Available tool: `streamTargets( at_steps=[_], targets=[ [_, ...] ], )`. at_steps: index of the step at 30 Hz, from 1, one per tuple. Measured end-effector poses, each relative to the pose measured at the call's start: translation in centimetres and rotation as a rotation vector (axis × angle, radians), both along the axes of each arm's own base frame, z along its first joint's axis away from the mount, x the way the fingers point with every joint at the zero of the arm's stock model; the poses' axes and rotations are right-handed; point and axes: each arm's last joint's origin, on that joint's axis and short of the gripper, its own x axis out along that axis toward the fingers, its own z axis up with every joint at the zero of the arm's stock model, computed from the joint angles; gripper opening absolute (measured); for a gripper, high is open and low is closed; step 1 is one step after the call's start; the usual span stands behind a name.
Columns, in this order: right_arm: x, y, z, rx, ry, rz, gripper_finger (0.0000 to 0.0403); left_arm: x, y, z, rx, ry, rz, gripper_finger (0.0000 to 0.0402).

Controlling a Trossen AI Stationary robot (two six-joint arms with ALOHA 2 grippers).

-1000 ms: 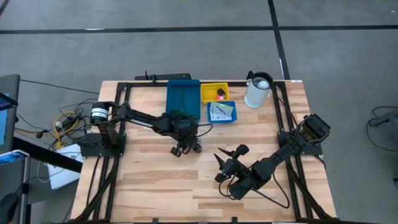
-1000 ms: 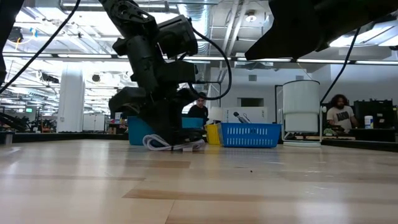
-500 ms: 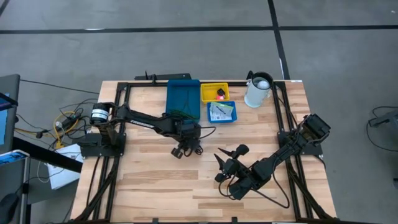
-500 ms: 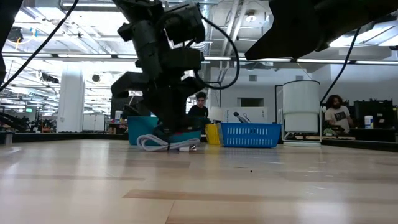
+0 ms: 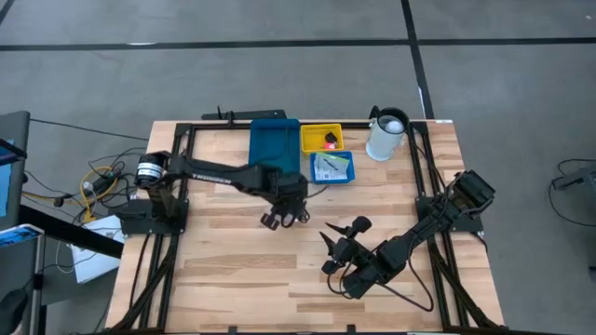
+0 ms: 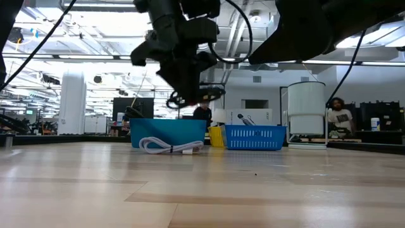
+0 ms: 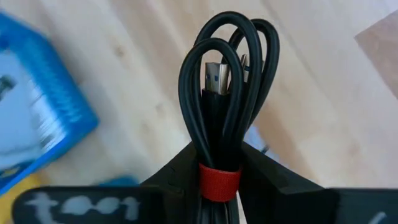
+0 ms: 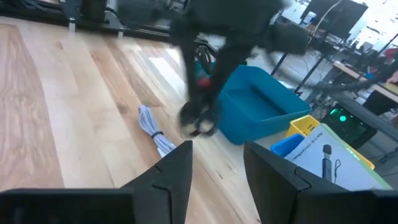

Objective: Pick and place items into bin
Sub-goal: Put the black charger cable into the dark blue bin

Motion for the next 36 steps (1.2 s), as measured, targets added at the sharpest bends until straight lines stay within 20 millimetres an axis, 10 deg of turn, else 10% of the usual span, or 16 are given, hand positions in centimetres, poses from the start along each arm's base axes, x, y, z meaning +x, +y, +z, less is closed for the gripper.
streamTargets(
  at_steps=[10,21,36],
  targets=[
    [0.0,0.0,0.0,0.034,-0.025,-0.01,0.0137,-1.2,7.9,5.6,0.037,0.074,0.244,0.0076],
    [0.0,0.2,-0.2,0.139,-0.028,0.014,0.0134,-5.7,18.3,5.9,0.017,0.099,0.578,0.0077],
    [0.1,0.5,-0.6,0.385,-0.056,0.029,0.0131,-6.7,20.2,5.7,-0.105,0.065,0.587,0.0146]
  ],
)
